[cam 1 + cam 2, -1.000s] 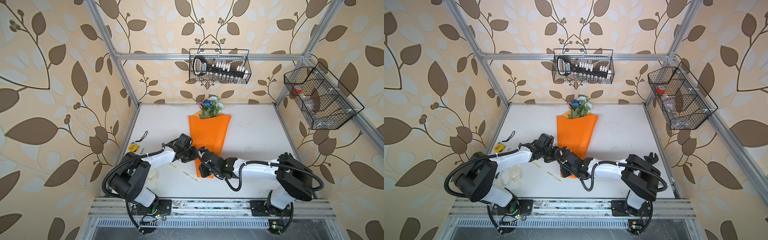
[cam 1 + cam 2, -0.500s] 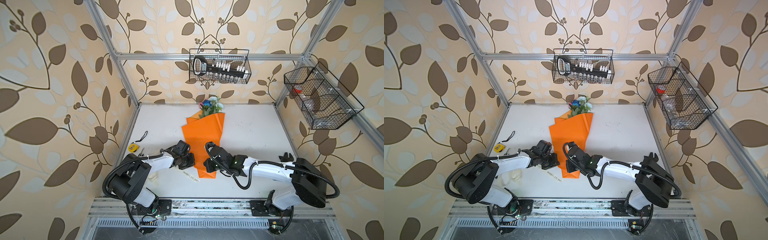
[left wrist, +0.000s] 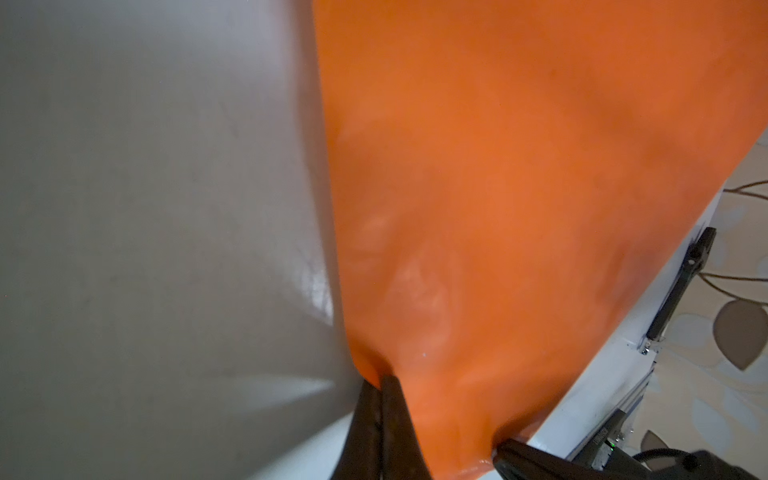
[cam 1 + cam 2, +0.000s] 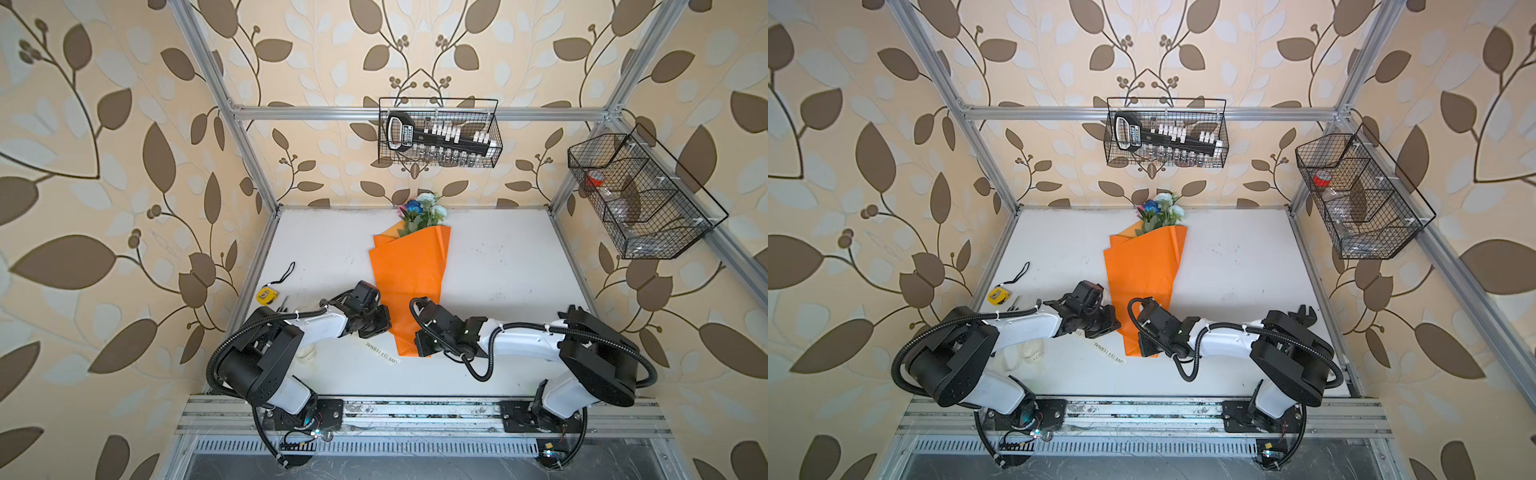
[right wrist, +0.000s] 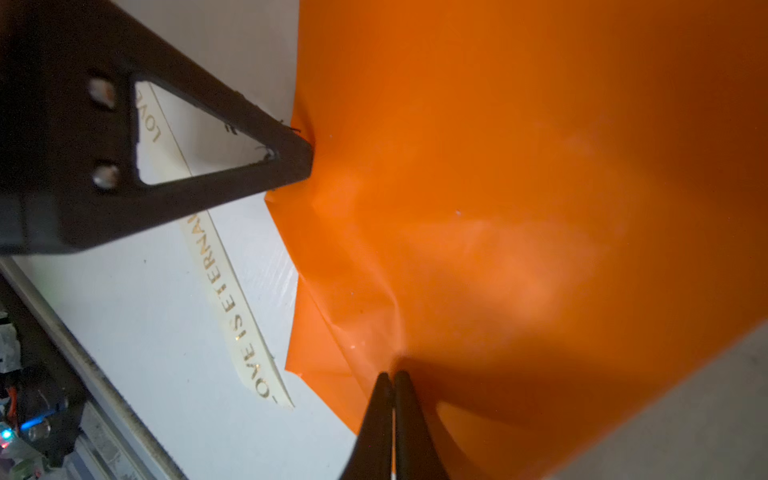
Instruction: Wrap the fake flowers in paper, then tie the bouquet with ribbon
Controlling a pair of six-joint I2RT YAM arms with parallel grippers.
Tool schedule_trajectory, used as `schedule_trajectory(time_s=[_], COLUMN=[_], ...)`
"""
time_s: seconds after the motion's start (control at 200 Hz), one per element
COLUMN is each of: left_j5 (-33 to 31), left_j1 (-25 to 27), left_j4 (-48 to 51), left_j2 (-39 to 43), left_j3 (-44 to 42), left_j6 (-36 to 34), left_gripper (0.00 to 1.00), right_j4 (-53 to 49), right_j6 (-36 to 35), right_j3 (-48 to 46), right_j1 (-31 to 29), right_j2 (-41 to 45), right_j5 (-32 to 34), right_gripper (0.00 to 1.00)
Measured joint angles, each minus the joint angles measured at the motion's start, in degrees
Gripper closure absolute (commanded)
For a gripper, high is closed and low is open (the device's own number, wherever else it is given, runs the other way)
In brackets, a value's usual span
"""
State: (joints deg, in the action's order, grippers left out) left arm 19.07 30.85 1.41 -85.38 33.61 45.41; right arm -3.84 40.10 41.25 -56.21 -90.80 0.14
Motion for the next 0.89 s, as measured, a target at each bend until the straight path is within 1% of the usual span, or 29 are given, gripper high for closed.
schedule_trajectory(time_s=[0.08,0.16,0.225,0.26,0.385,0.48,0.585,0.685,0.785,0.895], left_j5=[-0.07,-0.92,-2.12,-3.08,-6.16,-6.49,-5.57,-3.72,-1.55,1.18], left_j1=[0.00,0.00,0.00,0.00,0.00,0.00,0.00,0.28,0.74,1.18], left_j4=[0.55,2.49,4.07,5.29,9.07,9.81,7.76,4.42,1.75,-1.60], left_j2=[0.92,3.13,5.49,6.88,11.26,13.22,13.27,11.23,7.17,2.86], left_j3=[-0.42,-0.50,-0.46,-0.35,1.01,2.84,4.13,4.13,4.13,4.11], left_j6=[0.72,1.33,1.99,2.08,2.75,2.73,2.80,3.02,3.04,4.55], left_gripper=[0.86,0.76,0.64,0.63,0.62,0.62,0.65,0.68,0.72,0.75], right_j4=[0.61,1.57,2.23,2.45,2.97,3.26,3.34,3.61,3.58,3.13], right_j6=[0.42,0.72,0.92,1.03,1.29,1.49,1.62,1.79,2.03,2.14], right_j3=[-1.01,-1.46,-1.51,-1.51,-1.75,-1.84,-1.90,-2.14,-2.25,-2.36], right_j1=[-0.31,-0.48,-0.70,-0.85,-1.20,-1.31,-1.49,-1.55,-1.60,-1.70], right_j2=[-0.35,-0.59,-0.81,-0.90,-0.90,-0.90,-0.90,-0.79,-0.66,-0.22], right_j5=[-0.17,-0.20,-0.17,-0.17,-0.15,-0.11,0.07,0.24,0.31,0.50], right_gripper=[0.92,0.92,0.93,0.92,0.92,0.92,0.93,0.92,0.92,0.92])
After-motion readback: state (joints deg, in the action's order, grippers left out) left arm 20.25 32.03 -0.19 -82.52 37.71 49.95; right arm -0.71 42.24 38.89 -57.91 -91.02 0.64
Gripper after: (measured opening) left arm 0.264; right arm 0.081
